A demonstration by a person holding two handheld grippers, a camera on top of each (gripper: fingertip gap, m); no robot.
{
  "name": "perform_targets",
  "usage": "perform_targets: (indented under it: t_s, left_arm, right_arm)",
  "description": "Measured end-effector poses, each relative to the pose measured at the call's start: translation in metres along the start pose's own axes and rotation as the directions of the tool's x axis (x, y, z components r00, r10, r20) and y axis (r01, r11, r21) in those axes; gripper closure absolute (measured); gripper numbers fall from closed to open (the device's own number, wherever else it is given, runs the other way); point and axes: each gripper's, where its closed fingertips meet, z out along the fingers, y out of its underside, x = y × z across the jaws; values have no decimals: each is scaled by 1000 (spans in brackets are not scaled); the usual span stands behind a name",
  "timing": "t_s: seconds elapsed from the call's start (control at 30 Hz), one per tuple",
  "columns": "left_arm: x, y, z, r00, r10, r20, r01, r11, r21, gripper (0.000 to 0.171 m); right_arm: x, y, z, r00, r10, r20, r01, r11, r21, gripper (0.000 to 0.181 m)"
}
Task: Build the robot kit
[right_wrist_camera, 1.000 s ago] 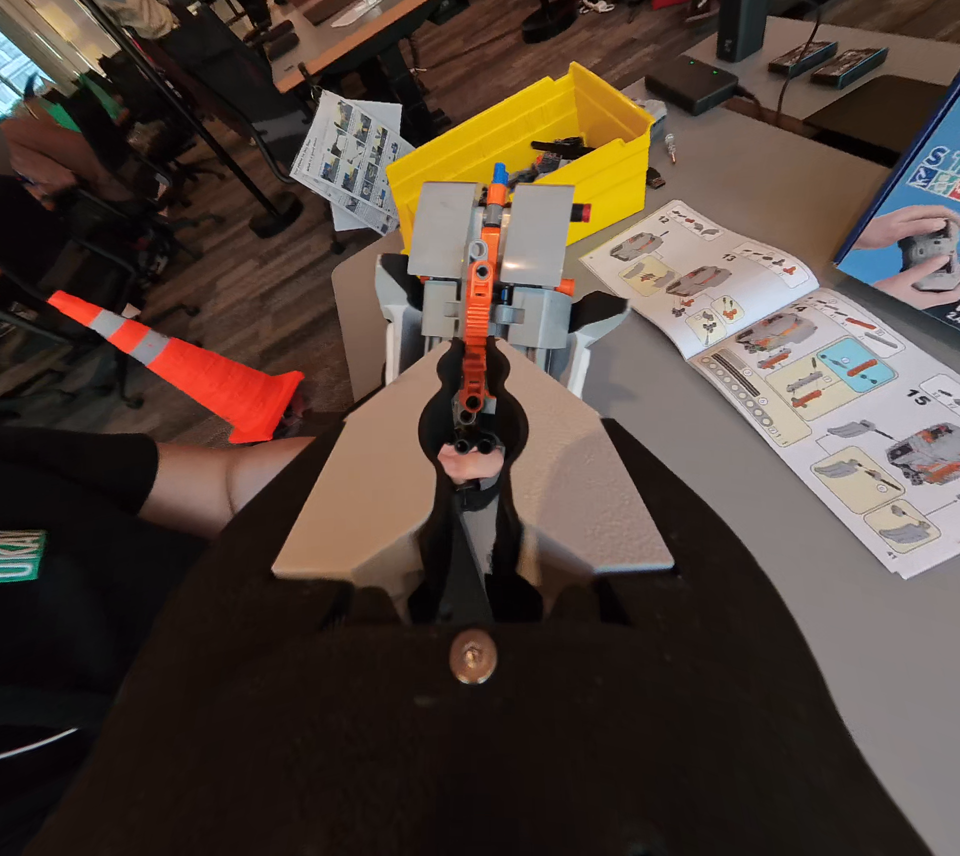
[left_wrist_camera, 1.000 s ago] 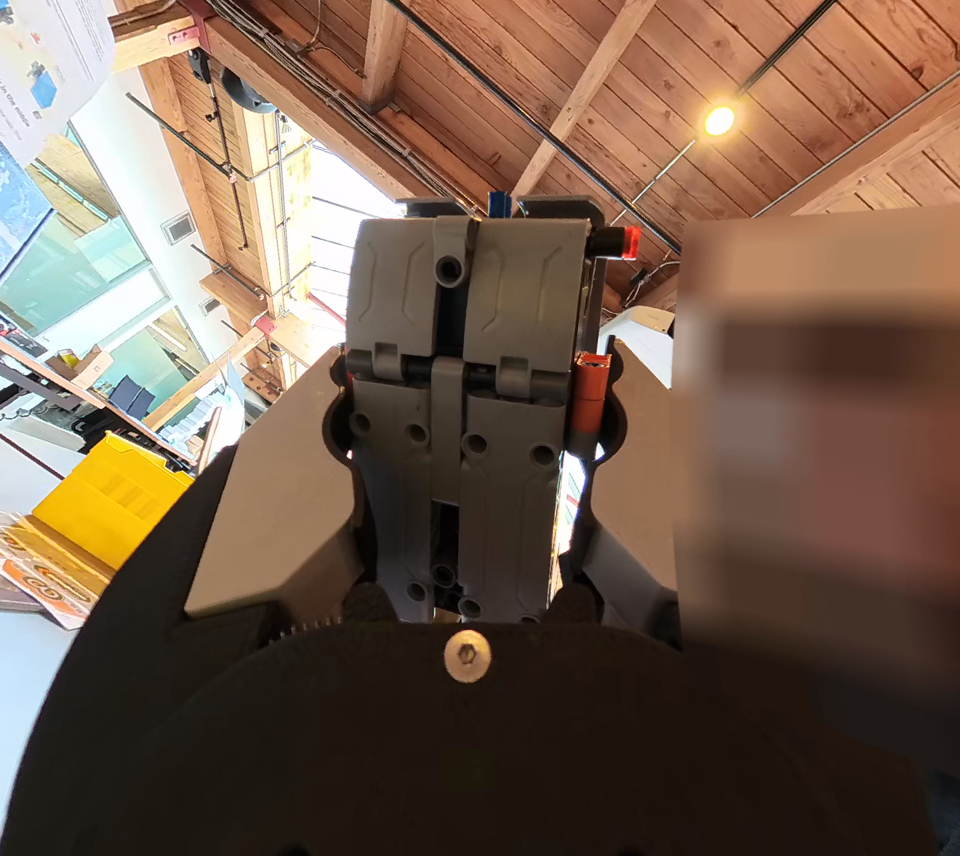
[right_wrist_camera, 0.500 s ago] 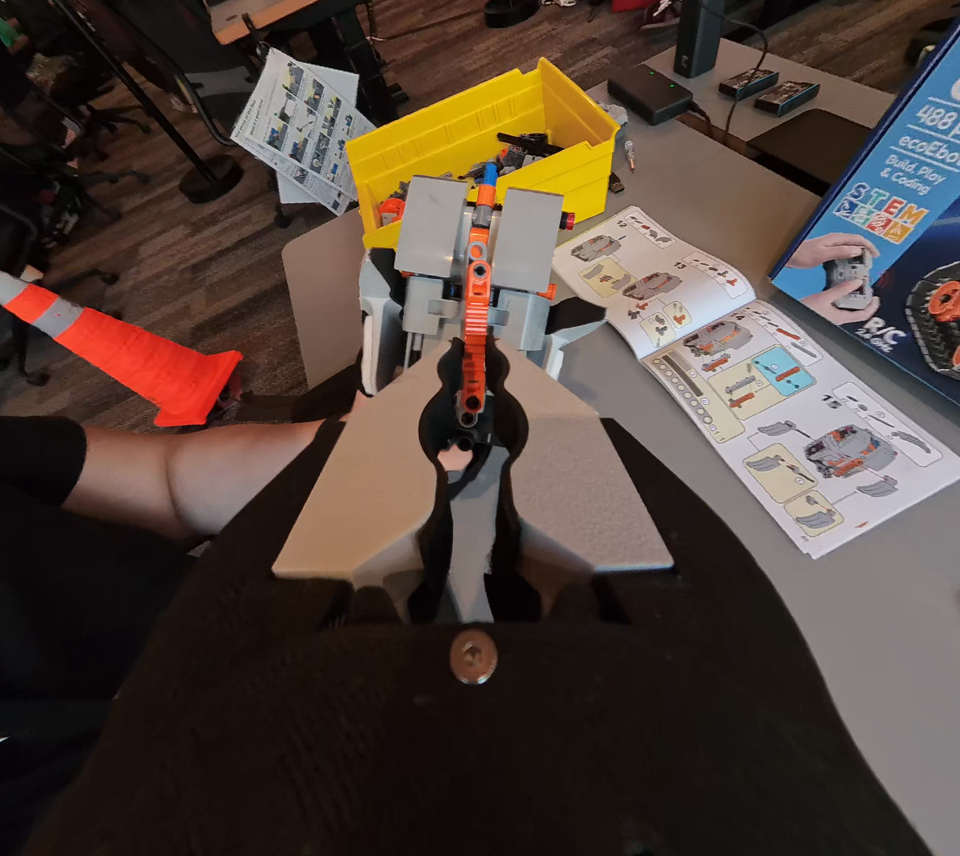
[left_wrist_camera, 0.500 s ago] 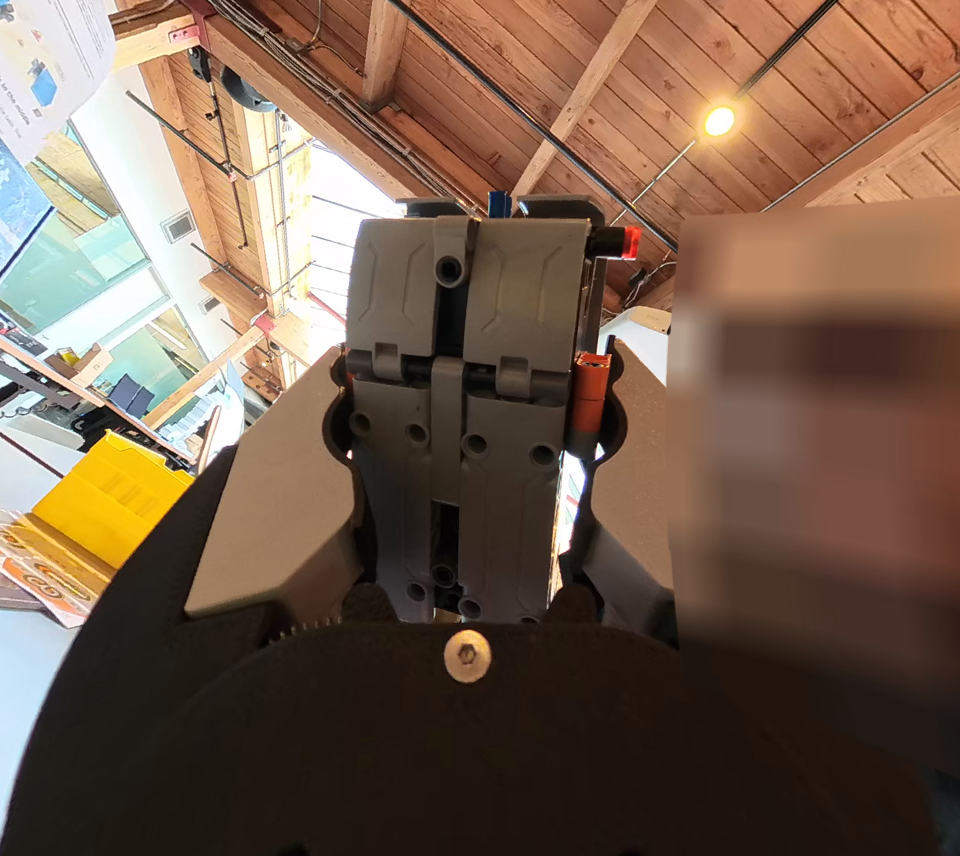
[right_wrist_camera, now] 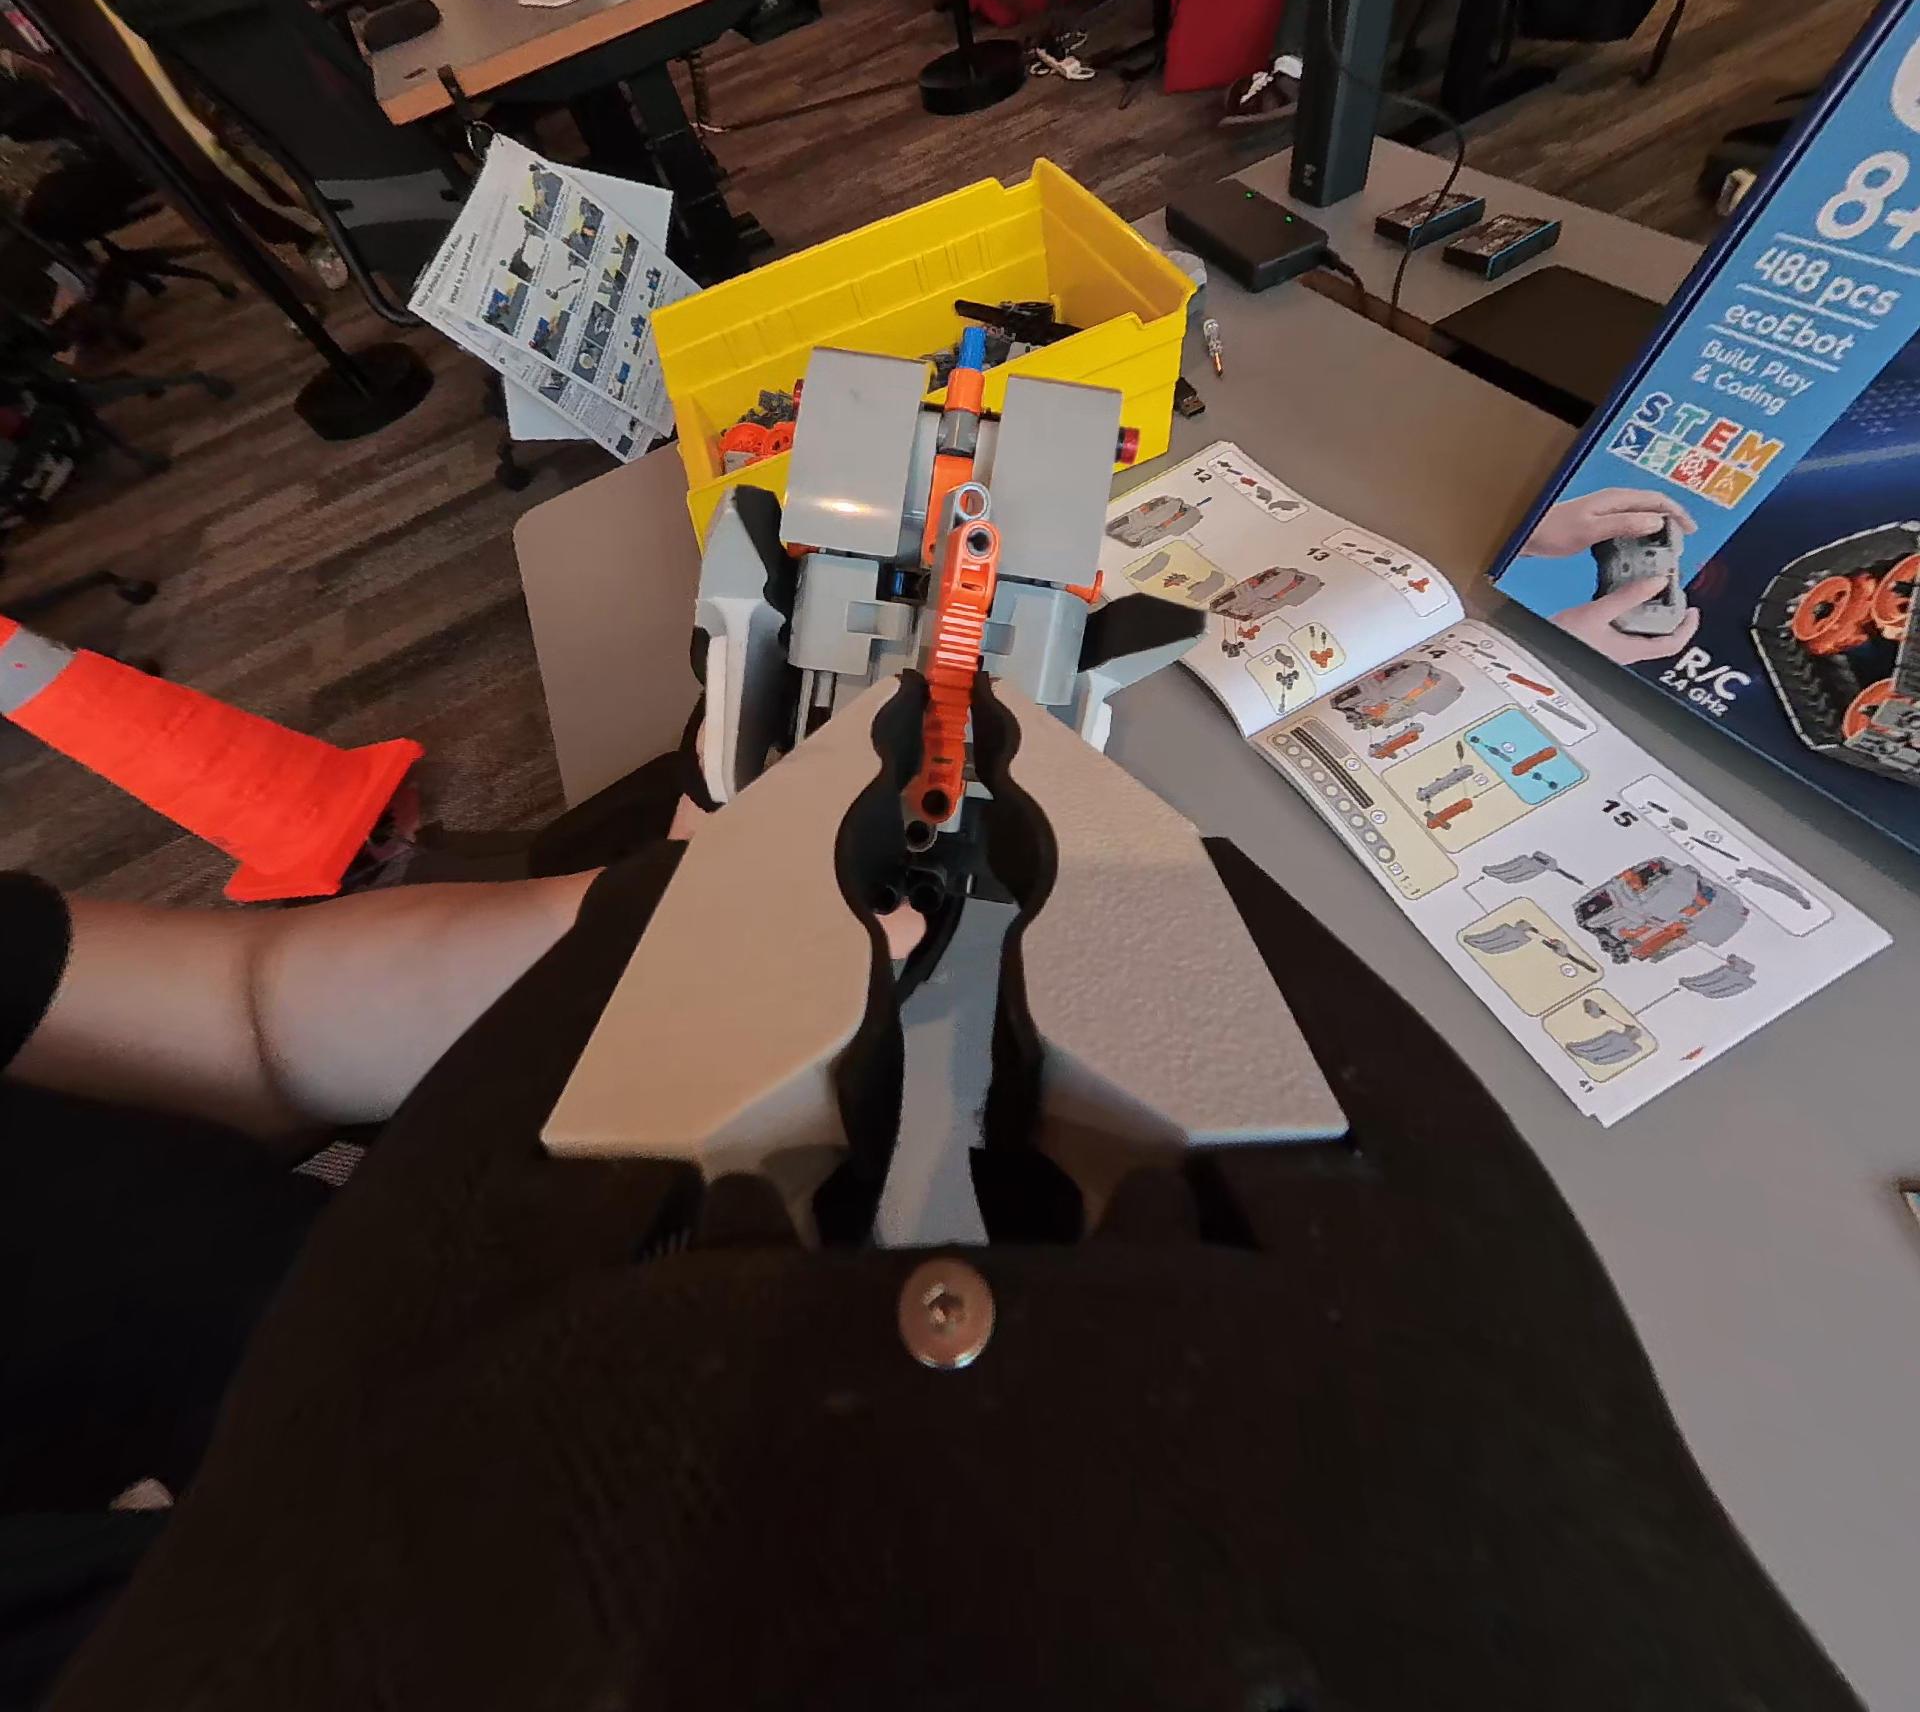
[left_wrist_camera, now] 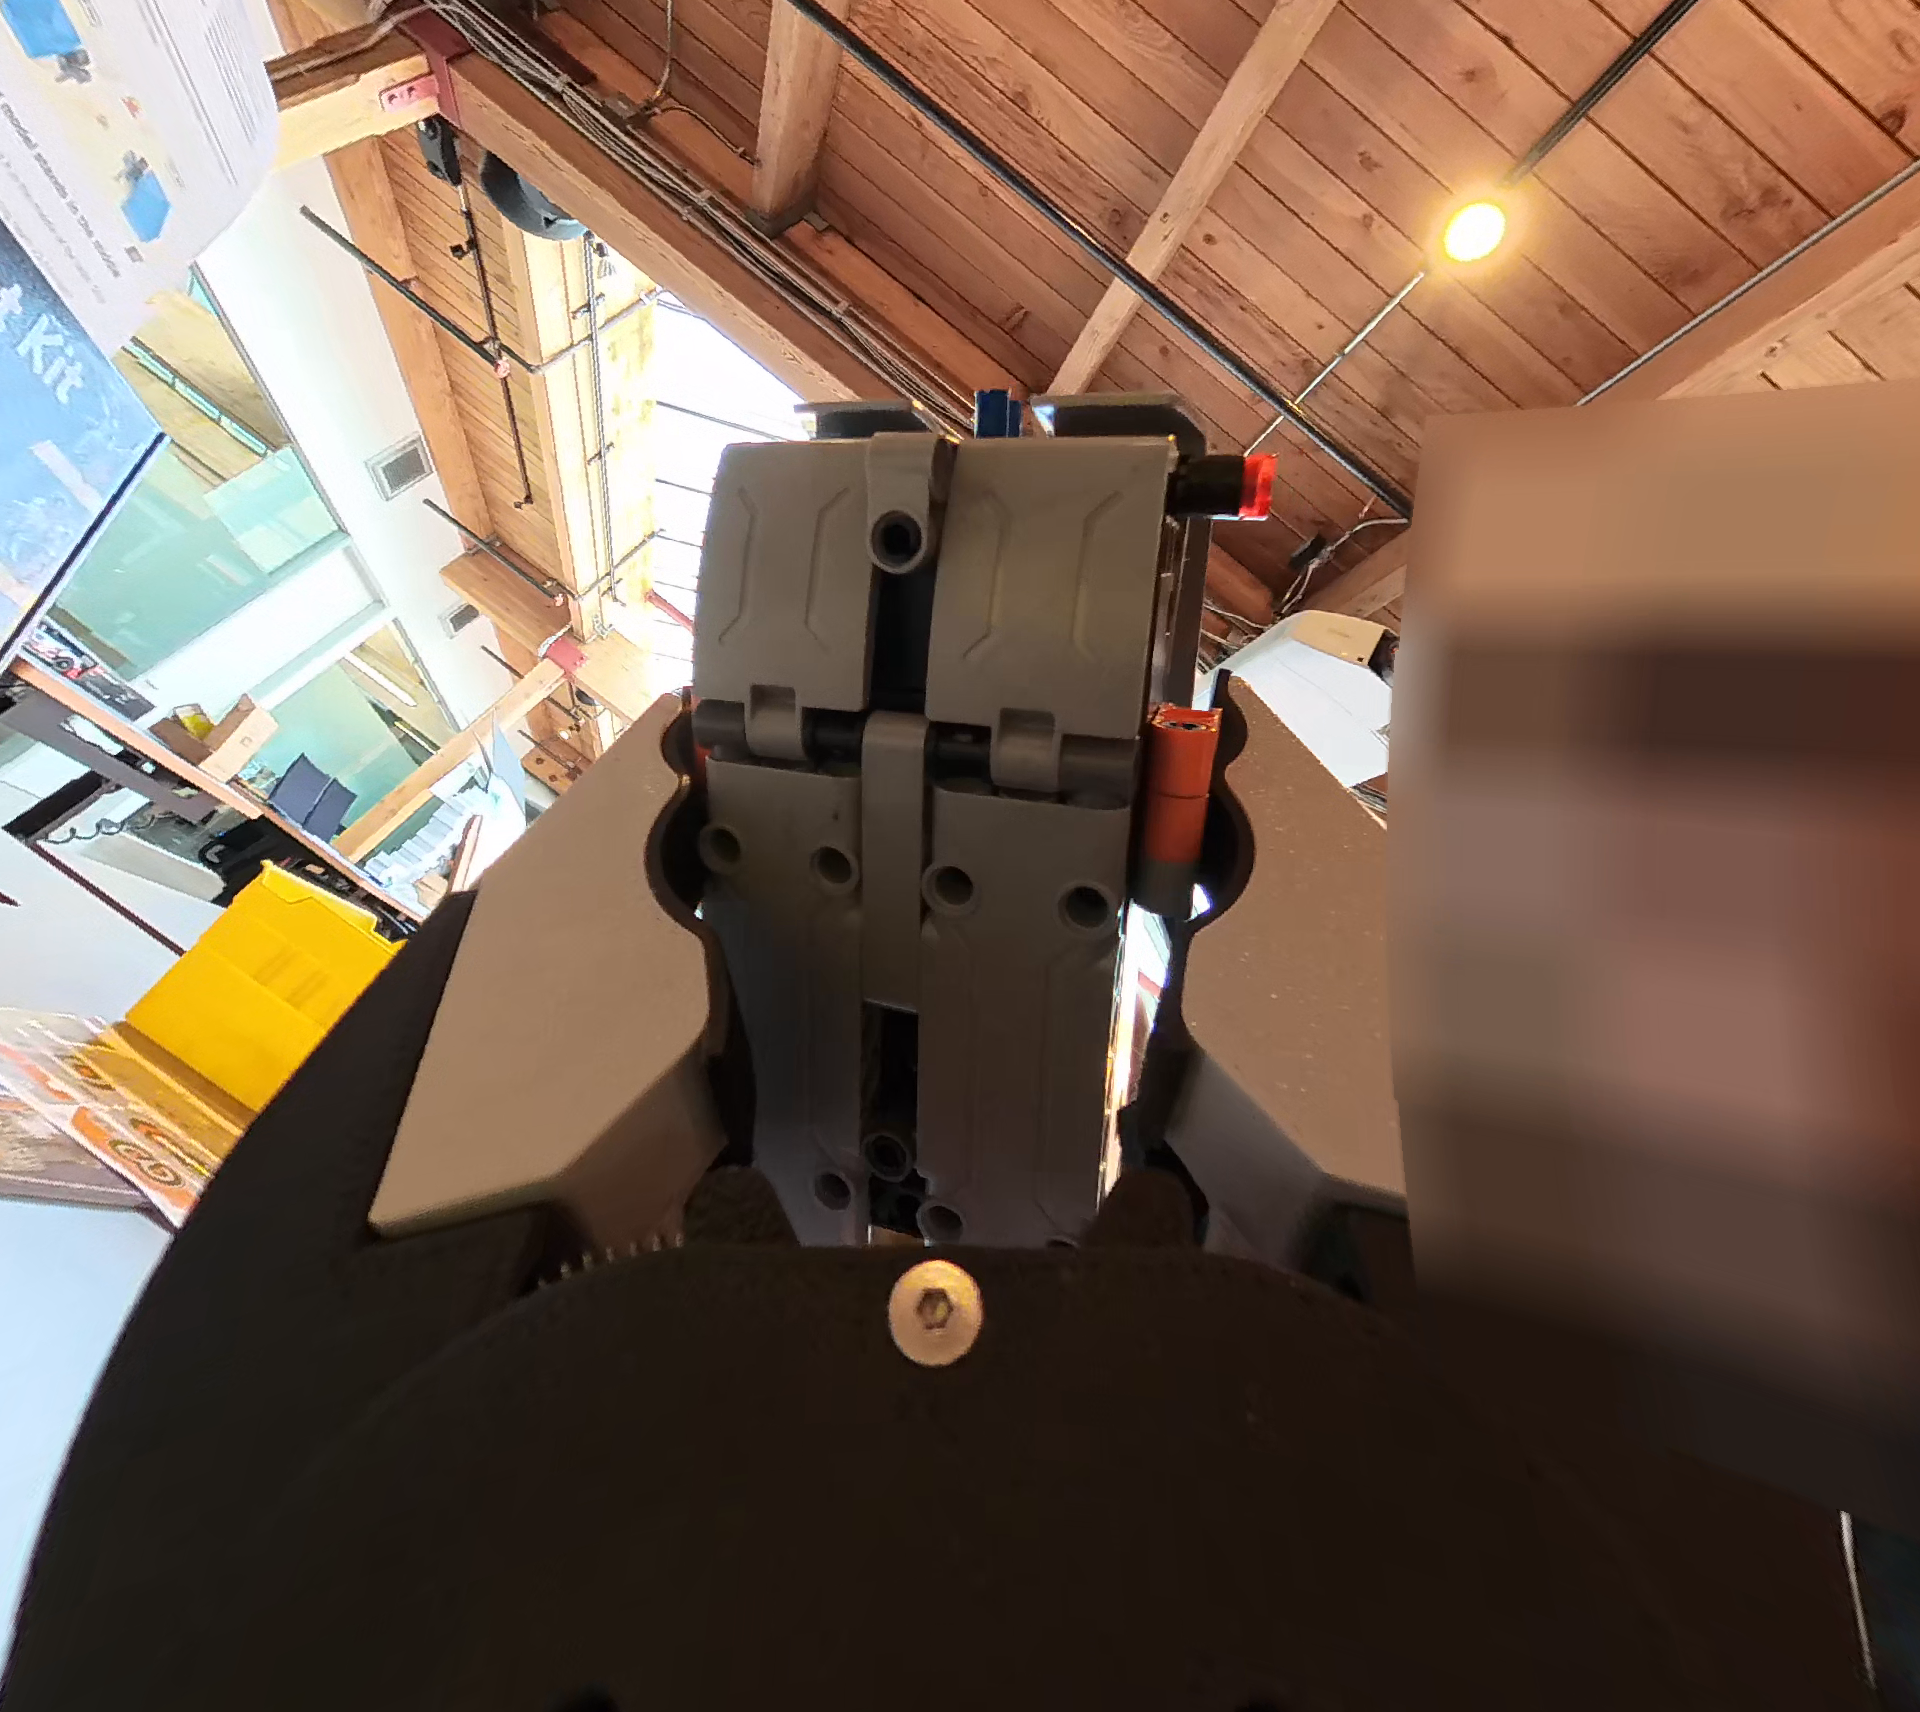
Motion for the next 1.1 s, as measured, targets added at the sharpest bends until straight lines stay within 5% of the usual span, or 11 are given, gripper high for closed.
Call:
perform_targets:
  t_s: [0.7,0.93,1.1]
  left_arm:
    - [1,4,2,1000,11,3,-11,1000,-20,77]
    - [7,6,4,1000,19,-22,-20,999,-32,77]
    - [7,10,5,999,3,-32,-4,999,-44,77]
  right_arm:
    - [-8,7,-1,997,-3,78,8,998,-57,176]
    - [-10,5,-2,964,152,220,-156,988,-1,176]
    - [-10,7,-4,971,89,220,-98,995,29,175]
